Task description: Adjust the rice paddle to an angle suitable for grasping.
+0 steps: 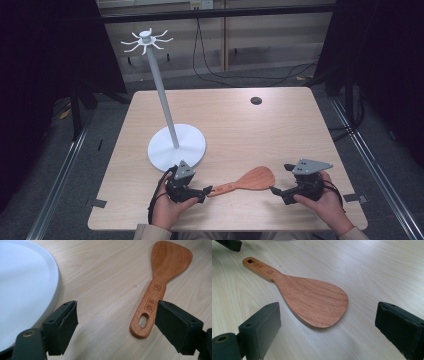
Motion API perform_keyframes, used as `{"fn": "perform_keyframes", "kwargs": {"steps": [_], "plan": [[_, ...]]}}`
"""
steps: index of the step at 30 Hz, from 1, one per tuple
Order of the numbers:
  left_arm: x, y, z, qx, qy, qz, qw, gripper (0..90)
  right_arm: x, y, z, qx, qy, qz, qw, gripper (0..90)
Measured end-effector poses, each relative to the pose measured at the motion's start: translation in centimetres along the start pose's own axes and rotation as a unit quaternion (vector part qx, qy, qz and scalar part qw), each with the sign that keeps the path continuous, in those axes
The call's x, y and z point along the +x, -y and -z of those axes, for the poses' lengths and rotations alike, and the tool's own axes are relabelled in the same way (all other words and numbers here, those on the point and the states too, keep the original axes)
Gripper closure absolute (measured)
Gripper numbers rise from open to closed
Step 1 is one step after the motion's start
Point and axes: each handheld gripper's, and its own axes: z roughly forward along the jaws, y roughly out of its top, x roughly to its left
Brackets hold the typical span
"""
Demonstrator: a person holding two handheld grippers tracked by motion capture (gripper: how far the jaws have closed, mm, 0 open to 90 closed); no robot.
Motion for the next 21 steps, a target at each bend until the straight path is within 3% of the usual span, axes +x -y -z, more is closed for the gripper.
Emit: {"fn": "perform_keyframes", "kwargs": {"steps": [8, 12, 21], "plan": [[-0.3, 0.4, 0.8, -0.002, 0.007, 0.005, 1.0, 24.5, 0.0, -0.4, -0.5, -0.004, -0.005, 0.003, 1.0, 6.2], [-1.1, 0.4, 1.3, 0.005, 0.023, -0.003, 0.9997, 37.0, 0.0, -0.8, -0.6, -0.008, -0.009, 0.005, 0.9999, 6.2], [-1.7, 0.1, 1.4, 0.015, 0.031, -0.008, 0.9994, 59.0, 0.2, -1.1, -0.5, -0.013, -0.014, 0.009, 0.9998, 9.3]]}}
